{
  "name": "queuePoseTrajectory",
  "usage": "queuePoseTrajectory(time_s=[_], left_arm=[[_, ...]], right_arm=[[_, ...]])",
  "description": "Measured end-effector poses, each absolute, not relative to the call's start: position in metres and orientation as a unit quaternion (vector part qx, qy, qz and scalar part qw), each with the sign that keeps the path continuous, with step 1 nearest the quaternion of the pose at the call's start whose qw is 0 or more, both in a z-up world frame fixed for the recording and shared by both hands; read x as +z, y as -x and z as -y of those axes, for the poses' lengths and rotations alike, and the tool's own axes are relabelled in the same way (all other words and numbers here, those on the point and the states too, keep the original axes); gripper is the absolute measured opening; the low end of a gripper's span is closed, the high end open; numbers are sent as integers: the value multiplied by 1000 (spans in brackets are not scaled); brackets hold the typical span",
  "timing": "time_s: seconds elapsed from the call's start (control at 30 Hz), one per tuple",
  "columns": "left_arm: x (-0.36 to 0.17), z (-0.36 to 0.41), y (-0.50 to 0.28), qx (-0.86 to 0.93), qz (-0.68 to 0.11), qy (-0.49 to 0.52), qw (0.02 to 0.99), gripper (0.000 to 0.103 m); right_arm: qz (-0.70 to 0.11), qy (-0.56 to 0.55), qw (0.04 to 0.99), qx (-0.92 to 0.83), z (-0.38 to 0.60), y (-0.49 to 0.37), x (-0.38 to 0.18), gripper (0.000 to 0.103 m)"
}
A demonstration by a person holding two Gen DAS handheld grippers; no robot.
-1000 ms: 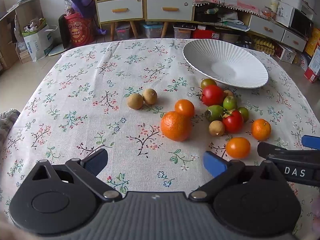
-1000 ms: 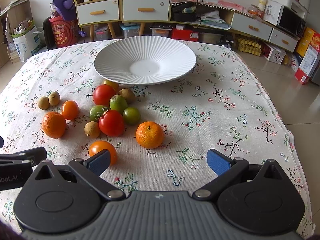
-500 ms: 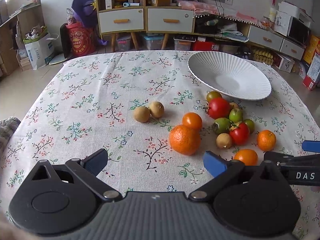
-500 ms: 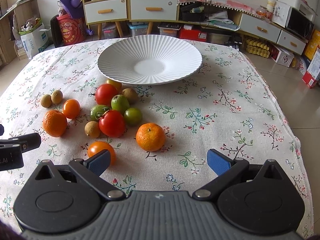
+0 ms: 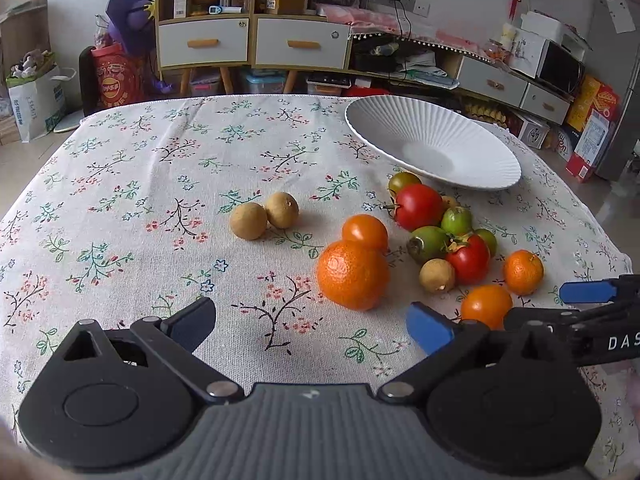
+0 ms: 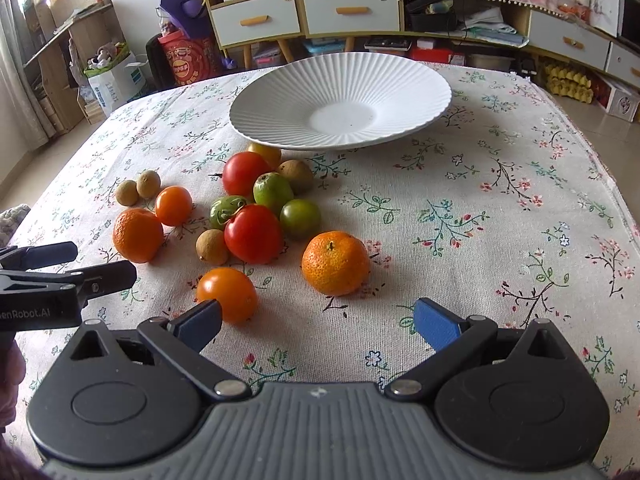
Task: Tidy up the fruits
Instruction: 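Grasp the small orange with the right tool while the left tool grasps the large orange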
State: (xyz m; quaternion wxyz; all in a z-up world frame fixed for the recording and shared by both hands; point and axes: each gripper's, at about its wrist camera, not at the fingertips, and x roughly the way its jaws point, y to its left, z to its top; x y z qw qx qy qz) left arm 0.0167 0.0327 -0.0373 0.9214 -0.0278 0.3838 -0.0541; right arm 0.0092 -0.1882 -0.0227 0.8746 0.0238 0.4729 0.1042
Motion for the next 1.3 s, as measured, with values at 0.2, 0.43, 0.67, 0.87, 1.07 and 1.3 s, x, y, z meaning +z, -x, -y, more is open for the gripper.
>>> queuePoseTrajectory(time_s=[0.2,0.43,0.67,0.87,1.07,1.3], left_arm=[[-49,-27,-20,-44,-392,-8,919,101],[-47,-28,-20,-46,-389,-8,920,101],[-44,-25,-16,-57,-373,-14,926,86],[-41,-25,-19,-79,-364,11,928,71],[-41,-22,-25,-88,-356,21,930,53],[-37,-16,-25,-96,-348,6,932,42]], right_arm=[[-468,-33,878,97,193,-10,-25,96],[-457,-32,883,106,192,-8,-22,82],[-448,10,887,109,186,-6,-21,65],[-443,14,890,108,187,-8,-23,53],[-425,32,898,111,183,-13,-25,38],[-423,36,899,106,181,-15,-24,34]])
